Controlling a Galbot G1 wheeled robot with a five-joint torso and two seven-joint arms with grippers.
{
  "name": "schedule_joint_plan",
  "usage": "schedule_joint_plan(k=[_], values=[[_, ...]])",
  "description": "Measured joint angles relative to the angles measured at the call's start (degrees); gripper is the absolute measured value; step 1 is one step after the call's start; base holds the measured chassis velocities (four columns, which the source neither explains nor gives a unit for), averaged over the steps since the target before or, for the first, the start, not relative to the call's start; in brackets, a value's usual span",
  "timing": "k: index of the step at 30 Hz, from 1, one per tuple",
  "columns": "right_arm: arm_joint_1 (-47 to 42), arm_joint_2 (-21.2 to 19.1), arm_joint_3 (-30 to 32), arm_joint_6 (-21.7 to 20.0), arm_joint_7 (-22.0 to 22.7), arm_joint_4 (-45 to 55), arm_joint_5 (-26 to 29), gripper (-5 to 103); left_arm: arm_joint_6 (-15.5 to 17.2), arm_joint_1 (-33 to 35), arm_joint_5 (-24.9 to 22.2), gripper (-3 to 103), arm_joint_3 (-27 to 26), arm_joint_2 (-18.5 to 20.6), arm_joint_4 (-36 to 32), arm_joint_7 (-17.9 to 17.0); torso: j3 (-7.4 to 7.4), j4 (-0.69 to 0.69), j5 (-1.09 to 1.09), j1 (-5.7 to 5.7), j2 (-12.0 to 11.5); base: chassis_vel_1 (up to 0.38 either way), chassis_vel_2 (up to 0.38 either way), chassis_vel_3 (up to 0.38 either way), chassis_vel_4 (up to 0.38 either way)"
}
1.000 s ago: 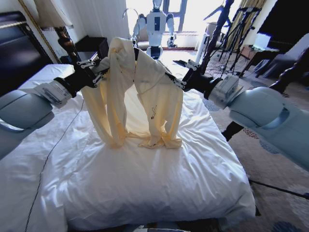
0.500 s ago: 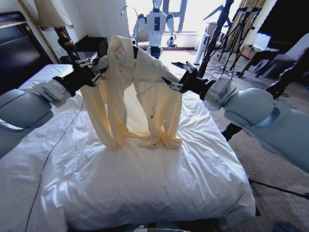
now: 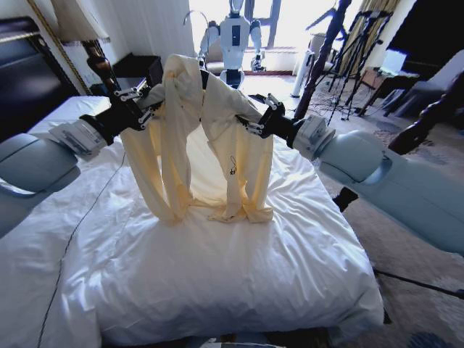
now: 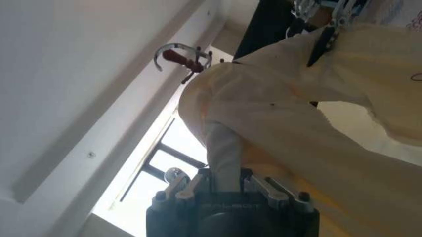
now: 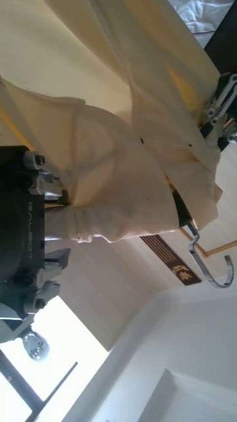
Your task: Pick up the clothes from the bed and hang them on the clothes hanger.
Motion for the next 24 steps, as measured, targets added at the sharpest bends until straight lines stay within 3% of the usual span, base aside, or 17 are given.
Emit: schedule_joint_plan(k=[3,9,24], values=[[0.09,0.96,-0.53,-0.22,0.8,-0.78,-0.64,27,-0.01,0.01,0.03,21,0.03,-0.13,-0.08,0.05,0.0,0.0,0.0,0.0,0.0,0.0,0.0,0.0,0.0],[0.05,2.05,-0.86,-0.56,1.16,-1.78,-1.64,15,0.03,0.02,0.06,21,0.08,-0.14,-0.27,0.13,0.0,0.0,0.0,0.0,0.0,0.0,0.0,0.0,0.0],[-0.08,3.67,-0.79,-1.46,1.1,-3.37,-3.62,15,0.21,0.06,0.06,21,0.02,-0.27,-0.79,0.04,0.0,0.0,0.01,0.0,0.0,0.0,0.0,0.0,0.0]])
